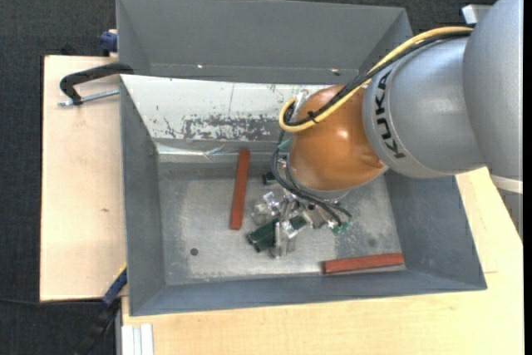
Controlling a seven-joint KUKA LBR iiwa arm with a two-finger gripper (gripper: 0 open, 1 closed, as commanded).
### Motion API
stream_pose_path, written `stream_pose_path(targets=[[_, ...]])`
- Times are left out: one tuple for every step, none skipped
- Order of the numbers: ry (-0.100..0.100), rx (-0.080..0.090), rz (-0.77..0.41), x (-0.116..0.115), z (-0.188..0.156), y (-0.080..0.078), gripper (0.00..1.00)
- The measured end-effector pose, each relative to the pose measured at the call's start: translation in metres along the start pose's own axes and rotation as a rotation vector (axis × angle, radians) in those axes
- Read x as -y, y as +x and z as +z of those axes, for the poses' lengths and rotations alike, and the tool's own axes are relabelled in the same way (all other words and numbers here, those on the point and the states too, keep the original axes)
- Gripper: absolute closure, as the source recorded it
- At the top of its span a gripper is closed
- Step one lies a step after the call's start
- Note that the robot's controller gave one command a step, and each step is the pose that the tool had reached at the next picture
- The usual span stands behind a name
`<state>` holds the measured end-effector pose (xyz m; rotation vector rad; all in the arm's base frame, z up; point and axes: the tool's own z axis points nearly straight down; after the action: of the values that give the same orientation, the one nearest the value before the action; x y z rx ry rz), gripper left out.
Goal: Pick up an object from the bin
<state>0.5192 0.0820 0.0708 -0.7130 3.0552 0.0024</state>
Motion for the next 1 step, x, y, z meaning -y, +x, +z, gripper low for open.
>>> stream_pose_path(targets=[[0.0,0.0,0.0,0.0,0.0,0.0,1.0]])
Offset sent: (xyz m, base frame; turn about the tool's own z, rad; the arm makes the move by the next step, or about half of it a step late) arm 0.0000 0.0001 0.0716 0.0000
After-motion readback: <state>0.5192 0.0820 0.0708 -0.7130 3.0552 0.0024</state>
